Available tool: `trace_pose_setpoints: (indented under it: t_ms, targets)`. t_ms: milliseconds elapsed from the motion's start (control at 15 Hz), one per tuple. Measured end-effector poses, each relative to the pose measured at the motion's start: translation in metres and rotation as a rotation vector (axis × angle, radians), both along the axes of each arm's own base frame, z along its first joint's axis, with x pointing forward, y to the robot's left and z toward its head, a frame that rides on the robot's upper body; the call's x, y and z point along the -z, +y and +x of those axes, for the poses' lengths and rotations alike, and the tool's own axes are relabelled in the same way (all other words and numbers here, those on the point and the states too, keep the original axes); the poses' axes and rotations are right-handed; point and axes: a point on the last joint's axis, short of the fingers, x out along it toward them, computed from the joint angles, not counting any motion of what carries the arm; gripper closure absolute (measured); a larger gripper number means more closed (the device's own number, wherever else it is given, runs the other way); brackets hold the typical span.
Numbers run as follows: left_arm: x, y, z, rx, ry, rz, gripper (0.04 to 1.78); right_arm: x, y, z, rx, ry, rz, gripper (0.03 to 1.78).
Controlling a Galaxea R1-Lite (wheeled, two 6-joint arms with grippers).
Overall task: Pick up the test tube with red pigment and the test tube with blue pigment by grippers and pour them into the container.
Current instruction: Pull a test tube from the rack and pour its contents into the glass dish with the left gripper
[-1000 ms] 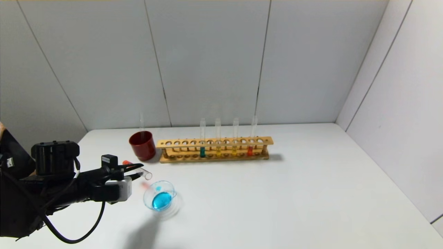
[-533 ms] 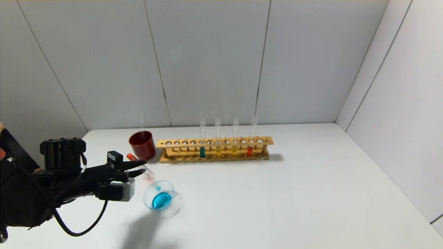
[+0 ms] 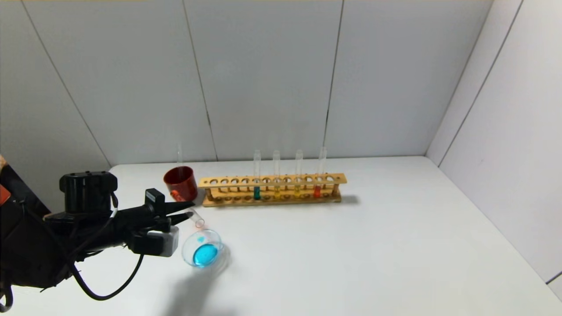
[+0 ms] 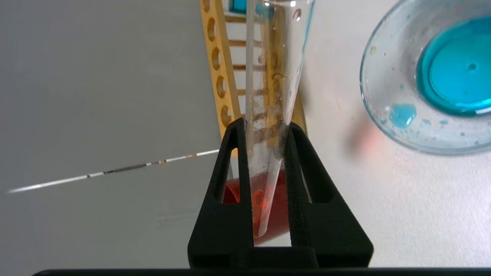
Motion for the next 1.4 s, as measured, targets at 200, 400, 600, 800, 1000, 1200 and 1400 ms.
trace_pose_setpoints:
  t_ms: [200,400,600,800,1000,1200,1400]
  targets:
    - [-0.001,-0.008,-0.001,0.023,0.001,0.000,1.52,0.000,0.000,0.000,0.000,0.000,0.000,0.06]
    - [-0.001,-0.010,0.001,0.029,-0.003,-0.001,1.52,0.000,0.000,0.000,0.000,0.000,0.000,0.06]
    - [-0.003,-0.010,0.008,0.056,-0.030,-0.002,1.52,0.000,0.000,0.000,0.000,0.000,0.000,0.06]
    - [0.001,-0.010,0.010,0.112,-0.059,0.023,1.52,0.000,0.000,0.000,0.000,0.000,0.000,0.06]
    - [0.006,-0.010,0.013,0.142,-0.062,0.026,1.52,0.000,0.000,0.000,0.000,0.000,0.000,0.06]
    - [0.009,-0.006,0.018,0.145,-0.079,0.043,1.52,0.000,0.000,0.000,0.000,0.000,0.000,0.06]
    - [0.010,-0.001,0.021,0.145,-0.092,0.050,1.52,0.000,0.000,0.000,0.000,0.000,0.000,0.06]
